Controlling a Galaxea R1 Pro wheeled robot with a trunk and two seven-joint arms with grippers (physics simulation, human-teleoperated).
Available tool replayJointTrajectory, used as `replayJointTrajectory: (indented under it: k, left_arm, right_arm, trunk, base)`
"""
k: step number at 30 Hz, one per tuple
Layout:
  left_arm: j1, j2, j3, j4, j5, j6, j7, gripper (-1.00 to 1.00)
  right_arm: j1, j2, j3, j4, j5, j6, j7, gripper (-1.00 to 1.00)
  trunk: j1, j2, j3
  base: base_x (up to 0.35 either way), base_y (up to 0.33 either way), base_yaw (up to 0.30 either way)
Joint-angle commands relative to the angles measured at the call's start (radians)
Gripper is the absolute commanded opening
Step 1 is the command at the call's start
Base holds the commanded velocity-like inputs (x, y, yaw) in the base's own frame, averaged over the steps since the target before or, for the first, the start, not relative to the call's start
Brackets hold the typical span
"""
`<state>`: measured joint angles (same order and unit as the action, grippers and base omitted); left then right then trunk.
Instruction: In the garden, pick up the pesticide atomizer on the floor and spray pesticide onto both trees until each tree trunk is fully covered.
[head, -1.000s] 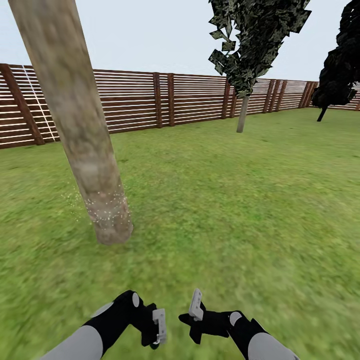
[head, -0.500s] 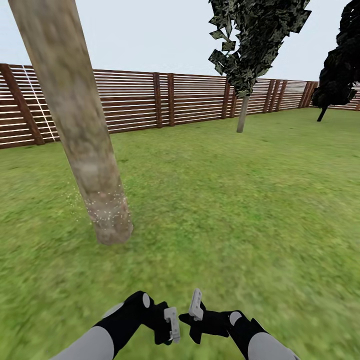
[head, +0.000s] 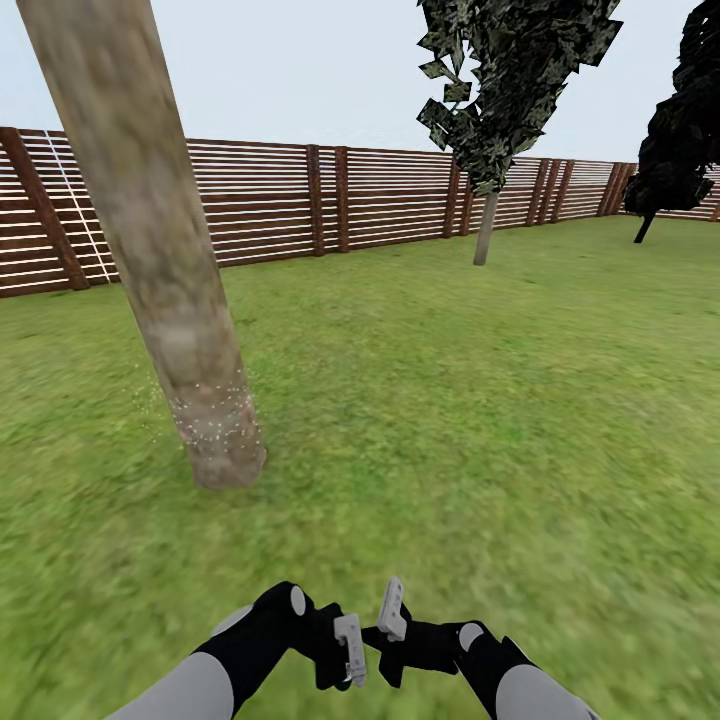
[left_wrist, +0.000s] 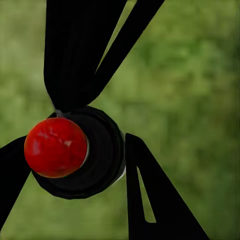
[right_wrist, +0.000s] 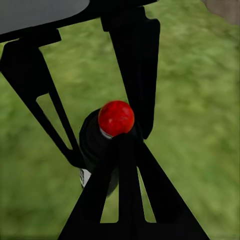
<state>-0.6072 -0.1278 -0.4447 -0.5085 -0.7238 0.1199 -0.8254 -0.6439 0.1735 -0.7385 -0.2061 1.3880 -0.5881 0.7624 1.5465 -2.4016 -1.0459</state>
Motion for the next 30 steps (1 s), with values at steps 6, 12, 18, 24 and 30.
replayJointTrajectory:
  k: [6,12,18,24,30]
  left_arm:
    - [0.0,0.0,-0.002,-0.002,-0.001,0.009,-0.004,-1.0]
    - [-0.003,0.024,0.006,0.01,-0.006,0.011,0.015,-1.0]
    - [0.0,0.176,0.007,0.012,-0.011,0.013,0.03,-1.0]
    - [0.013,0.427,0.011,0.026,-0.005,0.011,0.035,-1.0]
    - [0.014,0.458,0.19,0.1,0.003,0.0,0.135,-1.0]
  right_arm:
    - [0.0,0.001,-0.008,-0.003,0.006,-0.003,0.006,-1.0]
    - [0.0,0.001,-0.009,-0.003,0.006,-0.003,0.006,-1.0]
    - [0.0,0.001,-0.008,-0.003,0.006,-0.003,0.006,-1.0]
    - [0.0,0.001,-0.009,-0.006,0.006,-0.003,0.005,1.0]
    - [0.001,0.001,-0.017,-0.015,0.003,-0.003,-0.023,1.0]
  trunk:
    - [0.0,0.0,-0.001]
    - [0.0,0.0,-0.001]
    - [0.0,0.0,-0.001]
    - [0.0,0.0,-0.001]
    - [0.0,0.0,-0.001]
  base:
    - [0.0,0.0,0.0]
    - [0.0,0.0,0.0]
    - [0.0,0.0,0.0]
    - [0.0,0.0,0.0]
    - [0.0,0.0,0.0]
